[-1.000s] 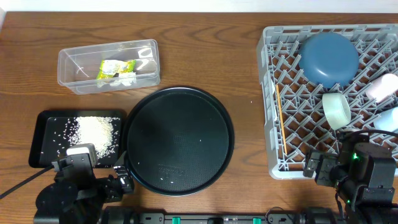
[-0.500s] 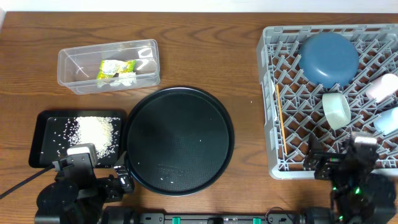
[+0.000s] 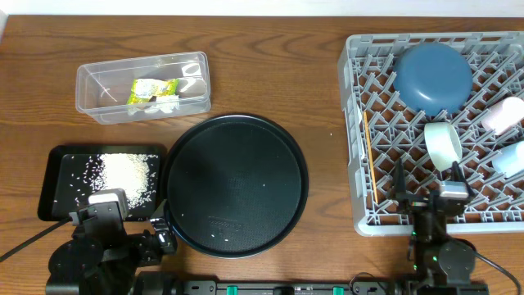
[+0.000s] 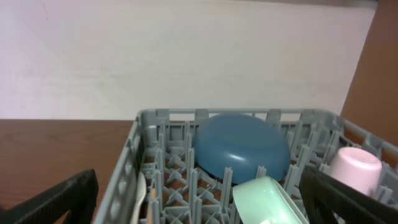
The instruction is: Sort waste into correct bins and load items into the dishwasher rack
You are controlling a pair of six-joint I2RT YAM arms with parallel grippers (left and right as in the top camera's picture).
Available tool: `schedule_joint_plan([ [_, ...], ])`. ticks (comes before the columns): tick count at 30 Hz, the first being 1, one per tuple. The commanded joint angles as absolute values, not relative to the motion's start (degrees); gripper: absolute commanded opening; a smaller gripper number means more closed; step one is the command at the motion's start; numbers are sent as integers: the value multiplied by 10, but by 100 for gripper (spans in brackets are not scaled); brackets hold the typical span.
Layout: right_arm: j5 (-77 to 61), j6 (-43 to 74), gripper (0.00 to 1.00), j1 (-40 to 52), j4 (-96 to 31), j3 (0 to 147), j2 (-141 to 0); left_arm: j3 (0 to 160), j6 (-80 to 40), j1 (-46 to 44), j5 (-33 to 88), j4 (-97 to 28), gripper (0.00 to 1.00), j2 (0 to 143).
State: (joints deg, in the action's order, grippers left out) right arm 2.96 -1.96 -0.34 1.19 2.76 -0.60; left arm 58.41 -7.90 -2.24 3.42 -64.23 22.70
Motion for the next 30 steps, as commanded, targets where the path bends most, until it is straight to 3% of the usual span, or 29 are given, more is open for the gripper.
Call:
schedule_joint_plan([
  [1,8,-53,99,-1,-12,3,-3,583,-86,-19,27,-642,98,227],
  [30,-5,-52,99,0,-43,3,-3,583,-86,-19,27,-643,98,227],
])
